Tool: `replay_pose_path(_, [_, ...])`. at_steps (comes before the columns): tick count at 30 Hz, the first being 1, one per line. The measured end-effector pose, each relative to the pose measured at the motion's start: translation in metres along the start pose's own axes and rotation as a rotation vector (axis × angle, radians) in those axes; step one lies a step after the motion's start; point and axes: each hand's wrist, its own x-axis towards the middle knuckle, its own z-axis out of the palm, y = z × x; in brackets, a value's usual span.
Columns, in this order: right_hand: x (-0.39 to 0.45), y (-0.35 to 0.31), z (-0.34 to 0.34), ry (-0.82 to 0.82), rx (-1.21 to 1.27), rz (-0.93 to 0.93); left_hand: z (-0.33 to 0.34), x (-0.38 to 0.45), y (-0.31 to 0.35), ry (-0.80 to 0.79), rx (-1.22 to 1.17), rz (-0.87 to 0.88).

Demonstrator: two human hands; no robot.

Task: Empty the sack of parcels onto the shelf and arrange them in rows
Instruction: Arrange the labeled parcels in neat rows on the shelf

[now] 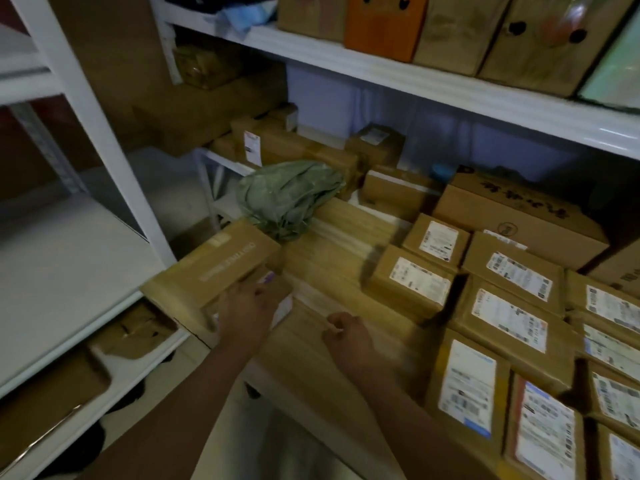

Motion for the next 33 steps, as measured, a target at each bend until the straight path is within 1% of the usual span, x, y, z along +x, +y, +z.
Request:
replay_pose_path(1, [0.005, -0.007, 0.007, -0.030, 0.020, 0.020, -0.006, 0.007, -0.006, -0.029, 0.086, 0.025])
replay_pose_path(3, [0.014, -0.022, 0.023, -0.083, 0.075, 0.067, -0.014, 0.018, -0.016, -0.129, 0.248, 0.017])
replay_pose_path(9, [0.034, -0.046, 0.059, -0.161, 0.194, 0.215, -0.012, 0.032, -0.037, -0.296, 0.555, 0.015])
replay_pose_path(11, [0.040, -0.050, 0.065, -0.174, 0.255, 0.294, -0.008, 0.034, -0.040, -0.309, 0.616, 0.013])
replay_pose_path(12, [0.041, -0.052, 0.066, -0.173, 0.325, 0.337, -0.006, 0.035, -0.041, -0.307, 0.637, 0.012])
replay_pose_path(14, [0.041, -0.053, 0.067, -0.149, 0.454, 0.409, -0.002, 0.037, -0.042, -0.314, 0.615, 0.006])
replay_pose_path(15, [0.041, -0.053, 0.066, -0.129, 0.487, 0.427, 0.000, 0.039, -0.044, -0.319, 0.548, -0.023])
replay_pose_path(16, [0.041, -0.051, 0.065, -0.111, 0.520, 0.439, 0.001, 0.042, -0.045, -0.314, 0.427, -0.065])
replay_pose_path(18, [0.041, -0.049, 0.061, -0.097, 0.659, 0.465, 0.000, 0.051, -0.047, -0.312, 0.079, -0.177])
replay_pose_path(19, [0.041, -0.048, 0.058, -0.112, 0.764, 0.482, -0.001, 0.057, -0.048, -0.342, -0.085, -0.233])
replay_pose_path(21, [0.043, -0.050, 0.051, -0.203, 0.976, 0.480, -0.005, 0.067, -0.046, -0.457, -0.354, -0.308])
replay_pose_path(23, [0.044, -0.055, 0.047, -0.305, 1.108, 0.434, -0.010, 0.072, -0.040, -0.554, -0.526, -0.339])
replay_pose_path(25, [0.047, -0.061, 0.046, -0.314, 1.163, 0.412, -0.017, 0.076, -0.031, -0.578, -0.648, -0.323])
replay_pose_path(26, [0.050, -0.064, 0.045, -0.285, 1.184, 0.412, -0.020, 0.077, -0.027, -0.552, -0.677, -0.293])
replay_pose_path(27, [0.053, -0.065, 0.045, -0.246, 1.204, 0.417, -0.024, 0.079, -0.027, -0.471, -0.662, -0.245])
replay_pose_path(28, [0.056, -0.066, 0.045, -0.208, 1.213, 0.426, -0.028, 0.082, -0.029, -0.339, -0.536, -0.184])
replay_pose_path(29, [0.060, -0.065, 0.045, -0.171, 1.204, 0.436, -0.032, 0.088, -0.035, -0.205, -0.283, -0.123])
replay_pose_path(30, [0.062, -0.063, 0.045, -0.136, 1.173, 0.448, -0.036, 0.095, -0.044, -0.122, 0.015, -0.066])
replay_pose_path(31, [0.065, -0.059, 0.045, -0.108, 1.132, 0.462, -0.037, 0.101, -0.054, -0.115, 0.244, -0.079])
replay_pose_path(32, [0.067, -0.055, 0.045, -0.089, 1.094, 0.470, -0.037, 0.106, -0.063, -0.183, 0.380, -0.140])
replay_pose_path(33, [0.068, -0.052, 0.046, -0.082, 1.065, 0.478, -0.037, 0.107, -0.072, -0.250, 0.462, -0.194])
